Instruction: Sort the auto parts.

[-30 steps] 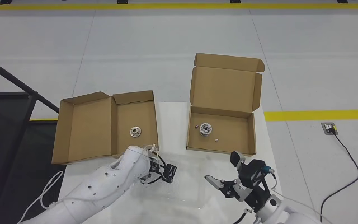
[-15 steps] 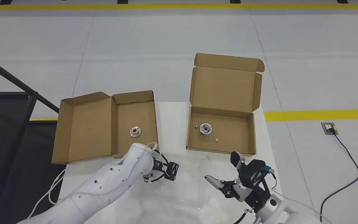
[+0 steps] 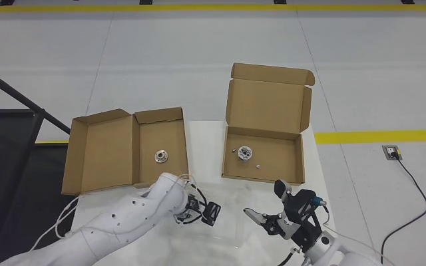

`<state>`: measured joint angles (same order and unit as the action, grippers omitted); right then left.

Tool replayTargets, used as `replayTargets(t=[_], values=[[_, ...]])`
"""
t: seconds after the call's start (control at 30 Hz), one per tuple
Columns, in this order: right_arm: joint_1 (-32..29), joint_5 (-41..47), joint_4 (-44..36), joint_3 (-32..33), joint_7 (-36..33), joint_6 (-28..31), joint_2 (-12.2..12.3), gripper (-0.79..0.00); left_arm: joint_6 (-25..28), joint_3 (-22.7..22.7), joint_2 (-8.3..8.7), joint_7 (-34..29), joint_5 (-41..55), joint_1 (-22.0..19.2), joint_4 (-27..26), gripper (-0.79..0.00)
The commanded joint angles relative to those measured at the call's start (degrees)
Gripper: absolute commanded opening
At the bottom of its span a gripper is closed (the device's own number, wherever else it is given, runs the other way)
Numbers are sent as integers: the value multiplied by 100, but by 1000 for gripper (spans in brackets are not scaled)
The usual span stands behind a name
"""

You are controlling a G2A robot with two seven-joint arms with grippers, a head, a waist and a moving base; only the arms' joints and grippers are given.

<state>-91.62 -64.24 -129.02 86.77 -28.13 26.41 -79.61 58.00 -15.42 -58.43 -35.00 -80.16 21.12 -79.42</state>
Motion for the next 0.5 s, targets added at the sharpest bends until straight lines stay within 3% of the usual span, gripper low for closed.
replayTargets(t=[0.0,0.17,0.47], values=[[0,0,0,0,0,0,0,0,0,-54,84,-52,-4,-79,12,-468],[0,0,0,0,0,0,0,0,-62,-233,163,-290,109,43,91,-453],[0,0,0,0,0,0,0,0,-211,-412,135,-73,-64,151,151,-394]])
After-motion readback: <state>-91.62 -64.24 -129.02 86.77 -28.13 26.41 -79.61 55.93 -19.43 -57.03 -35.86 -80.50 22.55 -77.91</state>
